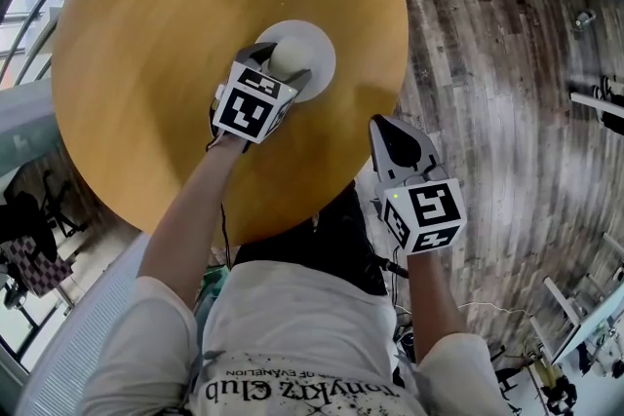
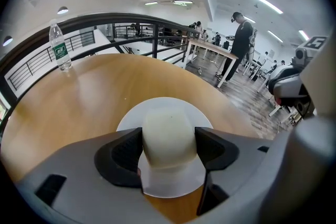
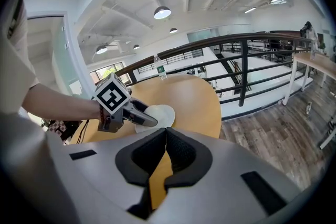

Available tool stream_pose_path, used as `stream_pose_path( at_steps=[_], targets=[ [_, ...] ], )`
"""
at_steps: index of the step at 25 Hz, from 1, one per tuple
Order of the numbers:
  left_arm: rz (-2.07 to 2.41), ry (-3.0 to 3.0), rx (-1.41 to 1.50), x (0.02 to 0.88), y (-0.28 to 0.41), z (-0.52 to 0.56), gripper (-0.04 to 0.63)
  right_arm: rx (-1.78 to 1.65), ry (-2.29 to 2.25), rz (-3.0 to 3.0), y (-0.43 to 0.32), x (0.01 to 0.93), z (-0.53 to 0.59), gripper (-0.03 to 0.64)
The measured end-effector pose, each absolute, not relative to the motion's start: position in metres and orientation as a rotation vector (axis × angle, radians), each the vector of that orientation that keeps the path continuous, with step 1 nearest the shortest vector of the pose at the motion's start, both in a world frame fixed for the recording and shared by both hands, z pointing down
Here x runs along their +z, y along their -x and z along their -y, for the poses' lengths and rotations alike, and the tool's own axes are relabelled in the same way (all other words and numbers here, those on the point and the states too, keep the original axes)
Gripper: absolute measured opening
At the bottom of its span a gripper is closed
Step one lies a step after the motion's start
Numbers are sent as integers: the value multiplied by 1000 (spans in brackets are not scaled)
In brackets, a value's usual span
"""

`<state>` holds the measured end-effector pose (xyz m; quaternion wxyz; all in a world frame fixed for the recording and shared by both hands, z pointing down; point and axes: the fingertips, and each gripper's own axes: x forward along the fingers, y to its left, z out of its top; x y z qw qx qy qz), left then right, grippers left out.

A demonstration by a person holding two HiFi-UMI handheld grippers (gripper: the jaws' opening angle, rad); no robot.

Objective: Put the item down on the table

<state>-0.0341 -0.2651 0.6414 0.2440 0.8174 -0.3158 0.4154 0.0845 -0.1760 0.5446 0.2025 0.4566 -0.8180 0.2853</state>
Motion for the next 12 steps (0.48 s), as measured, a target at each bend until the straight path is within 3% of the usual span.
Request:
stream_pose_path(
  at_steps=[12],
  targets=[
    [869, -2228, 1190, 653, 38, 268, 327, 838, -1276, 2282, -80, 554, 177, 25]
  ],
)
